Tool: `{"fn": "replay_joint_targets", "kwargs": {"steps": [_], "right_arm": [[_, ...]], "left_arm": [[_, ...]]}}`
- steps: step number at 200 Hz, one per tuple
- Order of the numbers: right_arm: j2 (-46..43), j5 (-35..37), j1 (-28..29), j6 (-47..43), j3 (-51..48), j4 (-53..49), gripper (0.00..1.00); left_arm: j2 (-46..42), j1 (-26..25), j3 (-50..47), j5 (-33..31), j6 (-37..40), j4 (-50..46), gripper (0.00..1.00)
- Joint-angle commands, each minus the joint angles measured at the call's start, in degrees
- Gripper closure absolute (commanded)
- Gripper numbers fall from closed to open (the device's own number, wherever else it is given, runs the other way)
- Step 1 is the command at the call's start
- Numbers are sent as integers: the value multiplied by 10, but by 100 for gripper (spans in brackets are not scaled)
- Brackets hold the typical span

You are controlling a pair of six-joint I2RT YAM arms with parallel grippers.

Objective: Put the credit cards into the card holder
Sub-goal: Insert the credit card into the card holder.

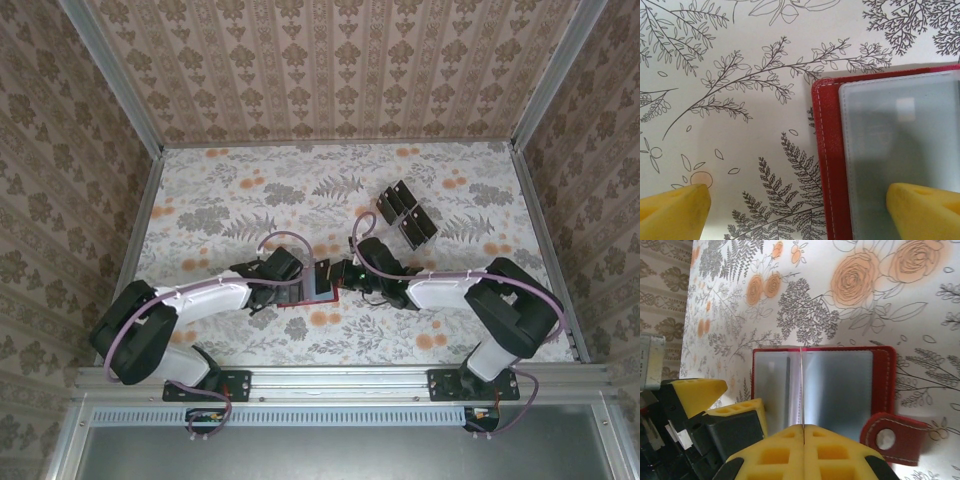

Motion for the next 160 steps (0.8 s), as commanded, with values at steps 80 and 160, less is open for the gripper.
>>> {"fn": "replay_joint_targets", "kwargs": {"steps": [80, 160], "right_arm": [[42, -4, 17, 27, -15, 104, 100], [77, -7, 19, 48, -22, 156, 100]], "left_arm": [[-2, -2, -28, -14, -26, -30, 1], [0, -2, -28, -15, -26, -29, 1]]}}
